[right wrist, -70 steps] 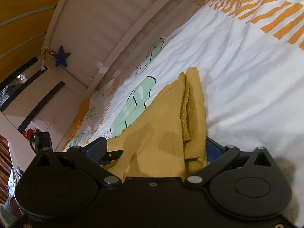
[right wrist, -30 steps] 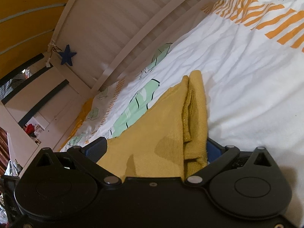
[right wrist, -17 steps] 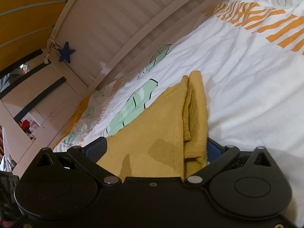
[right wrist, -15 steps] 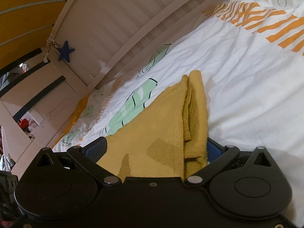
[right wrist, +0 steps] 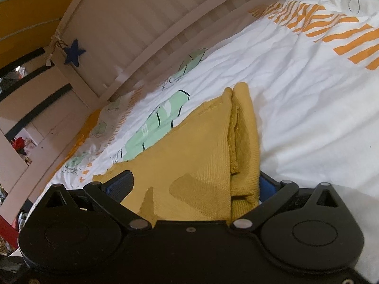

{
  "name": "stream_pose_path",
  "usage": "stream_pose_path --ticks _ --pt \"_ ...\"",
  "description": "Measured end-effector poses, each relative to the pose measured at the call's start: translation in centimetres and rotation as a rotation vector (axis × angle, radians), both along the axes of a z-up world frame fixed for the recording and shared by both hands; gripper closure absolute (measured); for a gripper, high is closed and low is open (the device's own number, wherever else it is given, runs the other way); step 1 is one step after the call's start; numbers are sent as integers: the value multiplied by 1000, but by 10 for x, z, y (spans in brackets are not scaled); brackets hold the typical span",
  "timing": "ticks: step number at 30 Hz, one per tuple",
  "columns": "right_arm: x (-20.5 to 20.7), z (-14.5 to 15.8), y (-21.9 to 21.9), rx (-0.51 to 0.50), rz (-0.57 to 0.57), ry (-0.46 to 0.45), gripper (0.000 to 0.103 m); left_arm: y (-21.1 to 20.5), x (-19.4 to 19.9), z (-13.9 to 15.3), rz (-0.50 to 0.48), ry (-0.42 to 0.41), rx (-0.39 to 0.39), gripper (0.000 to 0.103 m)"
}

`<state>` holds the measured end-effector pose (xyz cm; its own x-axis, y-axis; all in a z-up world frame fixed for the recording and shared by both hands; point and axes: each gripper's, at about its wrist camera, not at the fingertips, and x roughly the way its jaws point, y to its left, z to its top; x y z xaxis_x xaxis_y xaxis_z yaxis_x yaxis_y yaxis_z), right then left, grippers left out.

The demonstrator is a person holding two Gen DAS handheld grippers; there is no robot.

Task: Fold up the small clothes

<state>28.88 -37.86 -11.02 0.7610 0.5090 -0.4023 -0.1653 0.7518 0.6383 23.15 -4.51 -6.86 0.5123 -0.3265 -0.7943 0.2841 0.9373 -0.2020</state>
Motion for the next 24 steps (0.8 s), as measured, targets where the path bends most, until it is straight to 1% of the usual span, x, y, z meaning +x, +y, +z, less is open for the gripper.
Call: stream_pose_path --ticks 2,4,6,8,9,12,18,21,24 --pt "1 1 2 -20 1 11 1 24 -1 9 59 -19 -33 31" --pt "2 2 5 -41 3 24 0 52 4 20 140 -38 -66 31" --pt "3 3 6 -51 3 34 0 78 16 29 212 -33 -115 31" --pt "5 4 7 -57 5 50 0 96 27 36 250 -32 -147 31" --pt "6 4 7 -54 6 58 0 102 31 39 261 -43 -145 31" --pt "9 6 1 -16 8 94 0 113 47 50 286 -88 -107 31" --pt "23 9 -10 69 7 194 0 123 84 58 298 -127 -92 31" --pt "26 10 -11 87 9 222 0 129 95 53 320 -137 -111 31" --pt "29 11 -10 97 1 241 1 140 99 37 352 -121 -143 31"
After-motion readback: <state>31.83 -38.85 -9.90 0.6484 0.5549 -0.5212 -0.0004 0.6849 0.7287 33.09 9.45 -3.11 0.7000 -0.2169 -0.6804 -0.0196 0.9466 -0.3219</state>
